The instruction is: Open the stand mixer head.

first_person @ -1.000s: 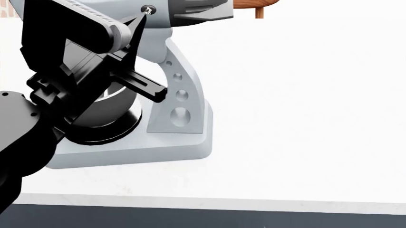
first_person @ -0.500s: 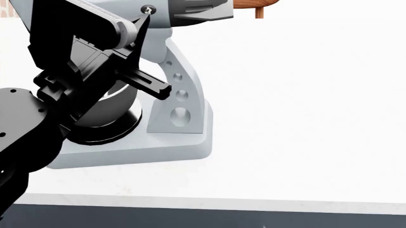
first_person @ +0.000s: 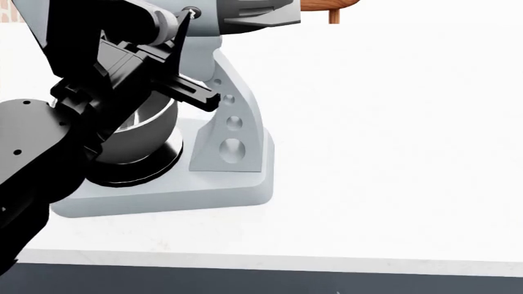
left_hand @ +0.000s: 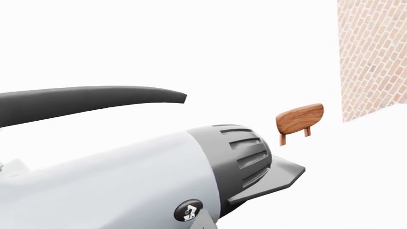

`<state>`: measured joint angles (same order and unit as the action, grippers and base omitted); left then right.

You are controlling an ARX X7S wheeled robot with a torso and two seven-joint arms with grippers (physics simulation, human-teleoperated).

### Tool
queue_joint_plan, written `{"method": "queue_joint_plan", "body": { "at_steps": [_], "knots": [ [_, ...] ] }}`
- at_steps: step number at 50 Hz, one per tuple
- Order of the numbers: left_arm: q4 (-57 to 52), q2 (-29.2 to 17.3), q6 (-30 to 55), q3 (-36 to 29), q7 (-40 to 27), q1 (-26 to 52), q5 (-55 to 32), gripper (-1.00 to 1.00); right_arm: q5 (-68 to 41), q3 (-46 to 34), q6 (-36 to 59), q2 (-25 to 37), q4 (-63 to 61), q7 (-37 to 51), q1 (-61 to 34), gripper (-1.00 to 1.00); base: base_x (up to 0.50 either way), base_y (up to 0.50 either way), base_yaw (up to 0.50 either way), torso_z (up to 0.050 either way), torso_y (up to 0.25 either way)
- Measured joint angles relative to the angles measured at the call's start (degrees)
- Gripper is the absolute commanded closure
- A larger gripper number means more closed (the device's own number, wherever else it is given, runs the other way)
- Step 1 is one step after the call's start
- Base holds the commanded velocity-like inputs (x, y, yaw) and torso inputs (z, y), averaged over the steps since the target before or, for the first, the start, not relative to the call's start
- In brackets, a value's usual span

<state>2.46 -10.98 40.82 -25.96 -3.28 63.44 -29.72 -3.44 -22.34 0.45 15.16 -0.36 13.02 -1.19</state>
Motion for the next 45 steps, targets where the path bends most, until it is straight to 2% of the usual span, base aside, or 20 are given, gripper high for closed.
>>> {"method": "queue_joint_plan", "body": {
  "at_steps": [29,45],
  "knots": [
    [8.6,1.8,-4.4,-0.7,0.9,1.4,0.8,1.0,-0.2,-0.8,-0.2,0.6,-0.1,0.4,0.0,-1.0,0.0,0.0,0.0,0.0,0.0],
    [9.3,1.5,-5.8,-1.5,2.7,1.5,-3.3,1.0,-0.2,-1.3,-0.4,0.9,0.0,0.7,-0.1,-1.0,0.01,0.0,-0.01,0.0,0.0]
  ]
}}
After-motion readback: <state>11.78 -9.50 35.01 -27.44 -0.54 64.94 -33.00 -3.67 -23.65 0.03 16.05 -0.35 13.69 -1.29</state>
